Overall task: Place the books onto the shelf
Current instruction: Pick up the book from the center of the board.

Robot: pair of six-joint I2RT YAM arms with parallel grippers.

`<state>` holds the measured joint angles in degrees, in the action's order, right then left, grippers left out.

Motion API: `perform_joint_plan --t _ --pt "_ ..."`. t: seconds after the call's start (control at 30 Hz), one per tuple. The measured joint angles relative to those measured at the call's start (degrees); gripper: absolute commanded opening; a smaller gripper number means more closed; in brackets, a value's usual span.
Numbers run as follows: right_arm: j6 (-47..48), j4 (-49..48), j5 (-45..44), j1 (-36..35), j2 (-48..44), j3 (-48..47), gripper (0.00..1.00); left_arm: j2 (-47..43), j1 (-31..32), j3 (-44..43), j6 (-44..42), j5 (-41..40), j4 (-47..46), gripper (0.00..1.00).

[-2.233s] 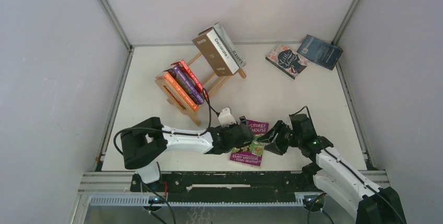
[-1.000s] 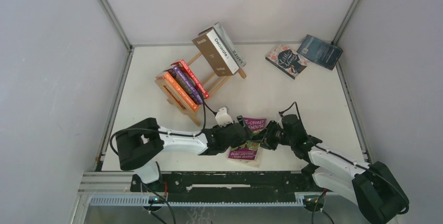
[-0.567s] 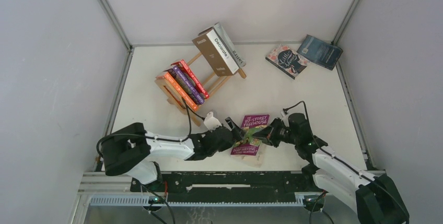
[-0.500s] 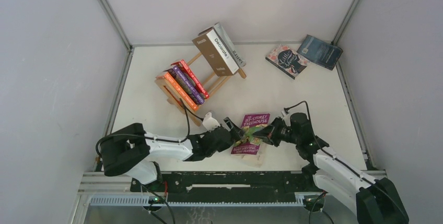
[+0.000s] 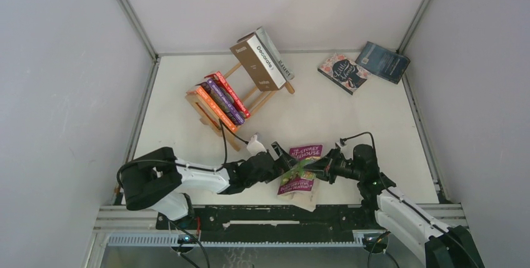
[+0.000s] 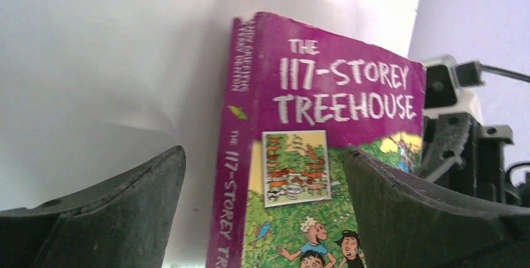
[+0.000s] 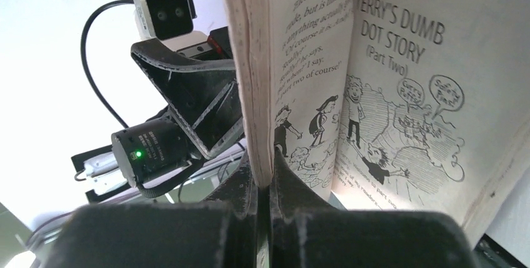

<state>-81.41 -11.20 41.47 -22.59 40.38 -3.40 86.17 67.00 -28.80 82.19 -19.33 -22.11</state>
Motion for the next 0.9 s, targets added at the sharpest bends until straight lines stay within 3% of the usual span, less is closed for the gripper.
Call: perform_joint_plan --t 0.17,0.3,0.37,0.53,0.8,0.9 --pt "-3.1 -2.7 1.9 0.1 0.0 0.4 0.00 0.1 0.0 0.0 -1.2 3.6 -5.5 0.92" --pt "-4.6 -5.0 3.3 0.8 -0.1 0.8 0.00 0.1 -0.1 1.4 -1.5 5.2 -9.7 0.80" --pt "-5.1 -5.6 4.0 1.2 -0.2 1.4 0.00 0.1 -0.1 2.1 -1.7 6.0 -10.4 0.69" --pt "-5.7 -6.2 6.2 1.8 -0.8 2.2 0.00 -1.4 0.0 4.7 -3.0 7.3 -10.8 0.30" --pt "-4.5 -5.7 9.1 1.9 -2.1 2.2 0.00 -7.1 0.2 8.1 -3.0 7.1 -10.8 0.01" --pt "-3.7 -5.1 9.5 2.0 -2.4 2.2 0.00 -7.2 0.3 8.1 -3.1 7.1 -10.7 0.00"
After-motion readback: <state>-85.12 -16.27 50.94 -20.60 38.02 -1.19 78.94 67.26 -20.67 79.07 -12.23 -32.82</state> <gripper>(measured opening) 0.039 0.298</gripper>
